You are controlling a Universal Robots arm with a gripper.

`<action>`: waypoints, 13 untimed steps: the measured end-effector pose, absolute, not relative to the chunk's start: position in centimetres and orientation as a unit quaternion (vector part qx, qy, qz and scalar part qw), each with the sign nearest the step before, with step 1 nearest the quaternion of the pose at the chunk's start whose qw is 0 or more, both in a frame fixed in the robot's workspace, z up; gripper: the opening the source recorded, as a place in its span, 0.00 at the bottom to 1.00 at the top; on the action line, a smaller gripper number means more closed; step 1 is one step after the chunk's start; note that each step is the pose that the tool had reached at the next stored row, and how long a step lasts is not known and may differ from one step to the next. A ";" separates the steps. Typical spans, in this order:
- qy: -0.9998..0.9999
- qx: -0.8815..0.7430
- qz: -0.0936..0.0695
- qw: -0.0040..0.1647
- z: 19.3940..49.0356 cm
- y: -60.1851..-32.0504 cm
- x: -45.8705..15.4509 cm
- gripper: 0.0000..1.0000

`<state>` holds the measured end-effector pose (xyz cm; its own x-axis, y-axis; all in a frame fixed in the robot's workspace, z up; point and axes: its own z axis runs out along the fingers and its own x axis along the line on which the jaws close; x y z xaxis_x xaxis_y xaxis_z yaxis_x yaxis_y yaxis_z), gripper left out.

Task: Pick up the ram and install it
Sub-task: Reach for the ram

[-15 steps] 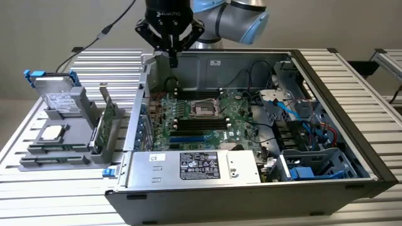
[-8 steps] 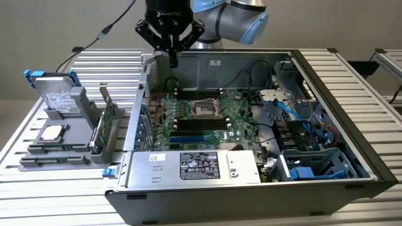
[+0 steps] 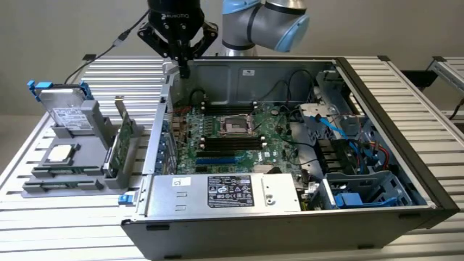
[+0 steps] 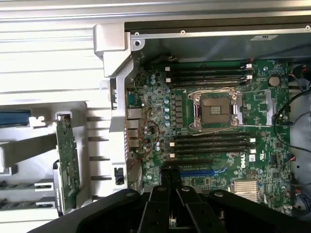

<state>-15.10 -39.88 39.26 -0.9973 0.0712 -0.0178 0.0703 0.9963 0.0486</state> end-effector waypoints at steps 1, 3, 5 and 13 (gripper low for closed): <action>0.999 0.035 0.024 0.010 39.3 -39.9 -15.5 0.10; 0.999 0.035 0.024 0.010 39.3 -39.9 -16.5 0.10; 0.999 0.035 0.024 0.008 39.3 -39.9 -17.4 0.10; 0.999 0.036 0.024 0.004 39.3 -39.9 -21.0 0.10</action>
